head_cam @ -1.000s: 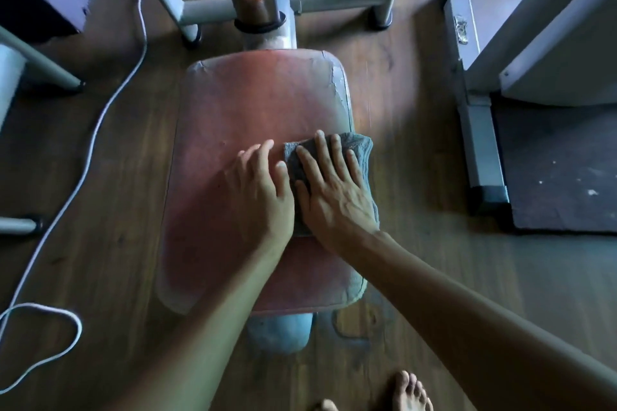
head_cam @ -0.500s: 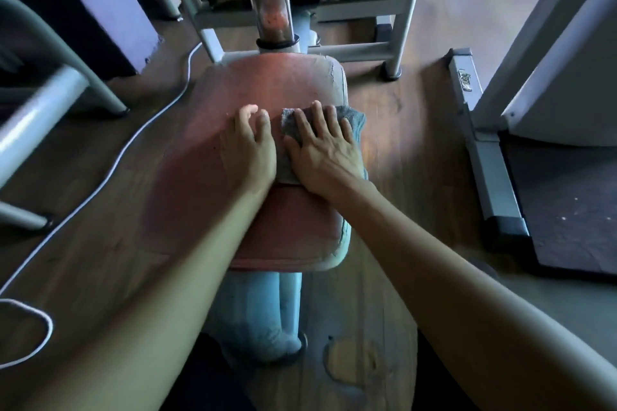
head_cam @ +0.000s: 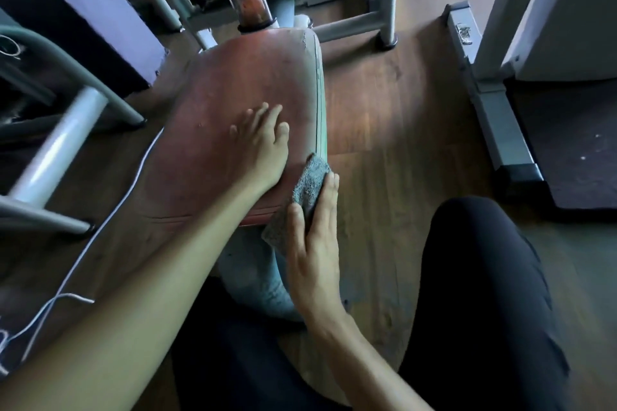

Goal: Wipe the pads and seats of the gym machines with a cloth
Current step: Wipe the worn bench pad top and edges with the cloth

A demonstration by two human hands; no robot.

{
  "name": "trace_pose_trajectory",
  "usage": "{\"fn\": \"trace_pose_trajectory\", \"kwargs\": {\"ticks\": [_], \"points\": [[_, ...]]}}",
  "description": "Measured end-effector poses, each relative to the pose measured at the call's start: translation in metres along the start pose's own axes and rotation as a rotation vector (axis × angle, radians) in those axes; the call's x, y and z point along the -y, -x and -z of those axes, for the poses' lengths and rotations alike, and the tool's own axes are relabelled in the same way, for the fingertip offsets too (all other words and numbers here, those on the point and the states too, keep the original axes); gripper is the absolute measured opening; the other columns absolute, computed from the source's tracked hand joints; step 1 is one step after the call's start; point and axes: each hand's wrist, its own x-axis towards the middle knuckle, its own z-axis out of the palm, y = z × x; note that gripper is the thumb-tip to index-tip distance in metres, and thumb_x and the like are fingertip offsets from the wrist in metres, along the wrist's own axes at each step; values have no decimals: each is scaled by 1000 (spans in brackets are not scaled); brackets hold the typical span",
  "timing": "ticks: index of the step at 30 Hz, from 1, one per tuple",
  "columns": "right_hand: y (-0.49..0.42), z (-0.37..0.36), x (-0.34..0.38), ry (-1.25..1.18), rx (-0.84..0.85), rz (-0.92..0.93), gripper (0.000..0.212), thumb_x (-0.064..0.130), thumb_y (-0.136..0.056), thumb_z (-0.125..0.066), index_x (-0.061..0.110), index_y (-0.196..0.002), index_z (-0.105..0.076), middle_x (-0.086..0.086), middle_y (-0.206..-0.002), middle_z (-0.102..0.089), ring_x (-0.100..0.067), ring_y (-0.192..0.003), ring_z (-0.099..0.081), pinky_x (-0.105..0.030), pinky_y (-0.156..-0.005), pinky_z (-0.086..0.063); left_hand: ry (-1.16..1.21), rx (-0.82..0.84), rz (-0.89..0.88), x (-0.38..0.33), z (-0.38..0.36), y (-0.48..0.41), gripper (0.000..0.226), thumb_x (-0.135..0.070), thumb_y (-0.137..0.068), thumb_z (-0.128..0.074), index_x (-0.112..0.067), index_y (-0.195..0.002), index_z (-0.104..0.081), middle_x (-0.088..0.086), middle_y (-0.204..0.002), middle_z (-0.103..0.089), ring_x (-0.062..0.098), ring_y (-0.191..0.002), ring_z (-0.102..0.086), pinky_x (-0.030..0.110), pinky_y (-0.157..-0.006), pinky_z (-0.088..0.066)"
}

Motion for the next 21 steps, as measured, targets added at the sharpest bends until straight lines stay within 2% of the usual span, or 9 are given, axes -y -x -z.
{"fn": "trace_pose_trajectory", "kwargs": {"ticks": [4, 6, 8, 9, 11, 13, 15, 17, 21], "points": [[-14, 0, 5, -35, -16, -63, 64, 44, -104, -31, 26, -157, -1, 13, -164, 2, 7, -146, 4, -24, -123, -6, -53, -38, -17, -4, -2, 3, 47, -36, -105, -33, -24, -150, -39, -1, -162, -29, 19, -151, -17, 45, -123, -10], [-32, 5, 10, -111, -30, -62, 58, 43, -104, -35, 24, -156, -18, 7, -161, -23, 1, -146, -19, -23, -119, -20, -66, -51, -23, -5, -2, 3, 46, -36, -105, -33, -24, -149, -40, -1, -161, -31, 19, -150, -20, 45, -122, -12], [-54, 10, 12, -185, -46, -64, 47, 40, -104, -39, 26, -148, -36, 11, -143, -49, 2, -130, -44, -21, -108, -37, -74, -42, -20, -4, -1, 2, 46, -36, -105, -34, -24, -149, -39, 0, -161, -31, 19, -150, -20, 46, -122, -12], [-62, 12, 12, -191, -49, -72, 45, 41, -103, -40, 28, -147, -39, 16, -137, -53, 6, -124, -48, -18, -103, -39, -69, -33, -14, -5, -1, 2, 46, -36, -105, -33, -24, -150, -39, 0, -161, -30, 19, -150, -19, 46, -122, -12], [-61, 15, 11, -213, -39, -92, 46, 42, -103, -40, 30, -148, -38, 26, -132, -51, 17, -115, -47, -5, -94, -36, -60, -23, -10, -6, -1, 2, 47, -37, -105, -32, -25, -150, -38, -1, -162, -29, 20, -151, -18, 46, -122, -10], [-39, 16, 5, -231, -15, -78, 48, 42, -104, -40, 31, -150, -34, 26, -139, -47, 18, -123, -42, -1, -97, -33, -65, -31, -11, -6, 0, 4, 47, -38, -105, -31, -26, -150, -38, -2, -161, -29, 18, -151, -19, 45, -123, -11], [-17, 14, 1, -216, 0, -35, 54, 45, -104, -37, 29, -154, -26, 17, -155, -34, 7, -140, -28, -19, -116, -27, -67, -37, -10, -6, 0, 6, 47, -39, -105, -31, -26, -149, -39, -2, -161, -30, 17, -150, -19, 45, -123, -11], [-25, 13, 2, -178, -1, 1, 58, 50, -102, -33, 26, -154, -24, 10, -158, -31, -4, -145, -26, -34, -120, -25, -73, -42, -11, -7, 1, 6, 47, -40, -105, -32, -25, -149, -39, -2, -161, -31, 17, -150, -20, 45, -123, -12], [-94, 17, 9, -121, 25, -80, 51, 43, -102, -35, 27, -151, -34, 4, -143, -52, -9, -127, -51, -27, -106, -39, -60, -24, 11, -8, 2, 4, 47, -38, -105, -34, -25, -150, -39, -1, -162, -30, 19, -151, -19, 45, -123, -11]]}}
